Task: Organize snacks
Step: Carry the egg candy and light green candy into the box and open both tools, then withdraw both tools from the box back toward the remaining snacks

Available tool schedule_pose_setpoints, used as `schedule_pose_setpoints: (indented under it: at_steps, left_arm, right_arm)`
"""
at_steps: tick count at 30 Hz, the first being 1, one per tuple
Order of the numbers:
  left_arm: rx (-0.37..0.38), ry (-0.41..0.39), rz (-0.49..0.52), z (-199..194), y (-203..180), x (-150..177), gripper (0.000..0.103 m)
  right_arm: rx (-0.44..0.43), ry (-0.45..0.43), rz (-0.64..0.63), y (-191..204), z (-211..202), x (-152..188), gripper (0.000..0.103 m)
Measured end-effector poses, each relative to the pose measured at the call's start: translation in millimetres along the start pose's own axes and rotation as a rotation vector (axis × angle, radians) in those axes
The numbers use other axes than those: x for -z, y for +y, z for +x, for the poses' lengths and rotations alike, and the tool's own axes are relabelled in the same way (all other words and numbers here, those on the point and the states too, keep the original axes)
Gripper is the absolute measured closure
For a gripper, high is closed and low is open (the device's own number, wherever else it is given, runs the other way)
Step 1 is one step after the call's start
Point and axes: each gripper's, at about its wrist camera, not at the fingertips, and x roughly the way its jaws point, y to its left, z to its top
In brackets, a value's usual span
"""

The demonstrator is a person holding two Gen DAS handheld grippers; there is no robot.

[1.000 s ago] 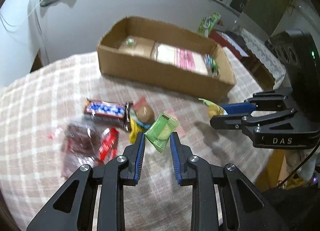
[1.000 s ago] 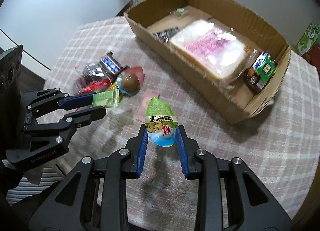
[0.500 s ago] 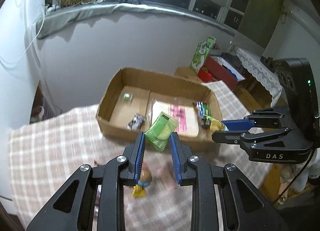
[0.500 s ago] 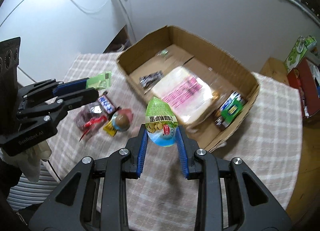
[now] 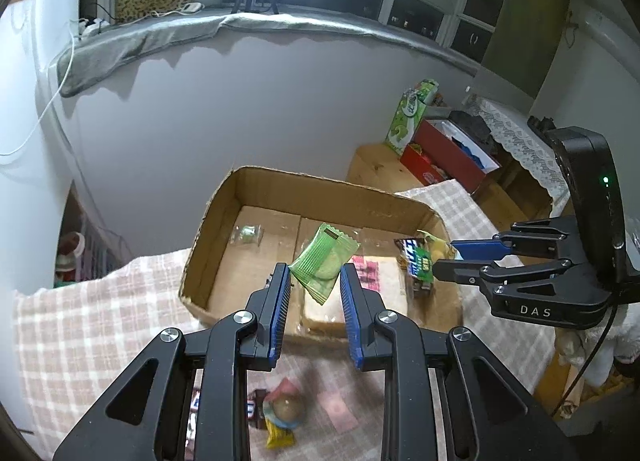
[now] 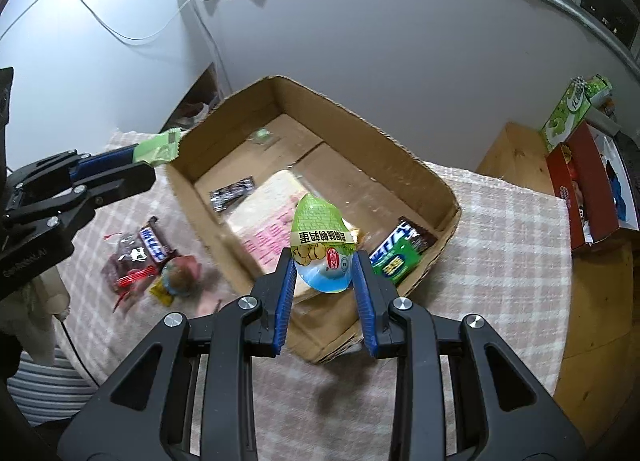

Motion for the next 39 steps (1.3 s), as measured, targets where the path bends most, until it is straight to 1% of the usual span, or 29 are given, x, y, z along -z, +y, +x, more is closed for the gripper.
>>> schedule_pose_setpoints:
  at_steps: [8,15,18,19,20,21,22,23,24,25,31,35,39]
  left_arm:
    - [-0.009,0.032,-0.006,23,2,-8,0.079]
    - [-0.023,0.063,-0.031,42,10,-17,0.079]
    - [-0.028,0.085,-0.021,49,11,-18,0.079]
    - [-0.032,0.088,-0.018,50,11,-18,0.078]
    - [-0.039,0.093,-0.018,50,11,-18,0.076]
    - [-0.043,0.105,-0.023,52,11,-18,0.073]
    - [-0.039,0.112,-0.026,52,12,-17,0.068]
    - [-0.039,0.114,-0.025,52,12,-17,0.067]
    - [-0.045,0.117,-0.018,52,12,-16,0.065]
    - [-0.054,0.118,-0.015,50,12,-15,0.063]
    - [-0.053,0.095,-0.057,36,28,-16,0.063]
    - [-0.066,0.079,-0.087,27,38,-16,0.063]
    - [-0.067,0.045,-0.115,6,46,-13,0.063]
  right_arm:
    - [0.038,0.030,0.008,-16,21,-8,0.073]
    - [0.059,0.052,0.008,-23,34,-13,0.073]
    - [0.068,0.057,0.008,-23,37,-15,0.073]
    - [0.068,0.058,0.008,-23,38,-16,0.072]
    - [0.067,0.058,0.004,-22,38,-16,0.071]
    - [0.071,0.058,0.000,-22,38,-17,0.066]
    - [0.078,0.055,-0.008,-20,38,-17,0.055]
    - [0.084,0.047,-0.015,-19,36,-17,0.047]
    - [0.087,0.037,-0.022,-17,34,-17,0.034]
    - [0.083,0.029,-0.026,-16,32,-18,0.031]
    - [0.072,0.025,-0.033,-10,28,-16,0.031]
    - [0.069,0.022,-0.037,-5,26,-15,0.031]
    - [0.063,0.007,-0.031,-2,18,-14,0.031]
